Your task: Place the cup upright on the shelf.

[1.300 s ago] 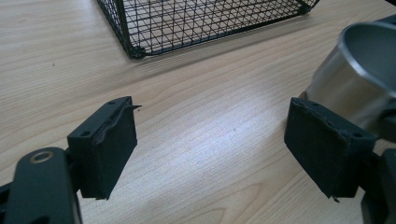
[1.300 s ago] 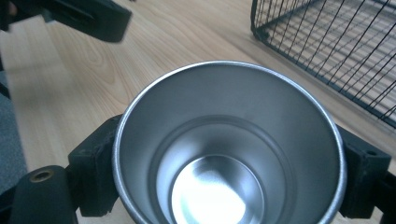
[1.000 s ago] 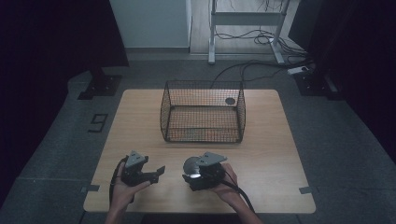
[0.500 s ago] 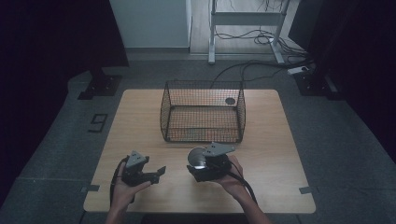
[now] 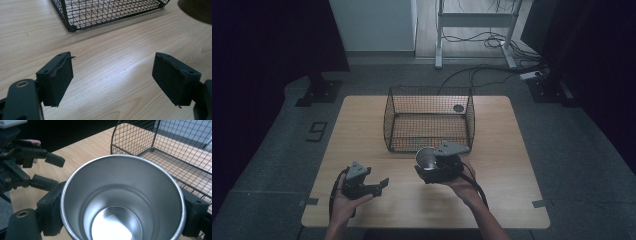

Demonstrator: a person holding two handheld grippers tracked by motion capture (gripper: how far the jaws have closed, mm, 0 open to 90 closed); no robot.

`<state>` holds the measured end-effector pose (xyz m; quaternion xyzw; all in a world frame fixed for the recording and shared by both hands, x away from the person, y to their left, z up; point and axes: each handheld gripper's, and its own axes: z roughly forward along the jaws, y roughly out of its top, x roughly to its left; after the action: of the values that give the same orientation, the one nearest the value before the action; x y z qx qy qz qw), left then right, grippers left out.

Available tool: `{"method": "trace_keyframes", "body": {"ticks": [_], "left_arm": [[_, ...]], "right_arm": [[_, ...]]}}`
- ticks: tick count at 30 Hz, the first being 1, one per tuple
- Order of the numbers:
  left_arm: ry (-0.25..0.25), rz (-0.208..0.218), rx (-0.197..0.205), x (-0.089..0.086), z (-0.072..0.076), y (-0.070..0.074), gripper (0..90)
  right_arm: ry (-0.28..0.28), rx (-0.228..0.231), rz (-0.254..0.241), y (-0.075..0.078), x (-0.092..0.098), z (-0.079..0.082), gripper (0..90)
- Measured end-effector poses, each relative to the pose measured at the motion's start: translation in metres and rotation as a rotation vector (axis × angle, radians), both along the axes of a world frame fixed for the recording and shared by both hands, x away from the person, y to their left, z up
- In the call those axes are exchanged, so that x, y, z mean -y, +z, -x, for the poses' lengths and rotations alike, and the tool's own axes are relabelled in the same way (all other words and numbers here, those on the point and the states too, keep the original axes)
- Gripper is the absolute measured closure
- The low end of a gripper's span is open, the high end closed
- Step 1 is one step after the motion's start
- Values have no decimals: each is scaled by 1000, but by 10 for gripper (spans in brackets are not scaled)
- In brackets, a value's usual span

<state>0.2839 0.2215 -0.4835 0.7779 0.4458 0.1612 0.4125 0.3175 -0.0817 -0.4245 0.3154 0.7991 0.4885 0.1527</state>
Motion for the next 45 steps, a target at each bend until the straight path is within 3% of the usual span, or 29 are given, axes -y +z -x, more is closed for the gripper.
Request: {"method": "trace_keyframes", "body": {"ticks": [23,45], "left_arm": [[3,-3,-5,0,0,0,174],[25,11,10,-5,1,2,176]], "right_arm": [[-18,8,-18,25,2,-27,143],[-48,-14,-32,35,4,-59,143]]}}
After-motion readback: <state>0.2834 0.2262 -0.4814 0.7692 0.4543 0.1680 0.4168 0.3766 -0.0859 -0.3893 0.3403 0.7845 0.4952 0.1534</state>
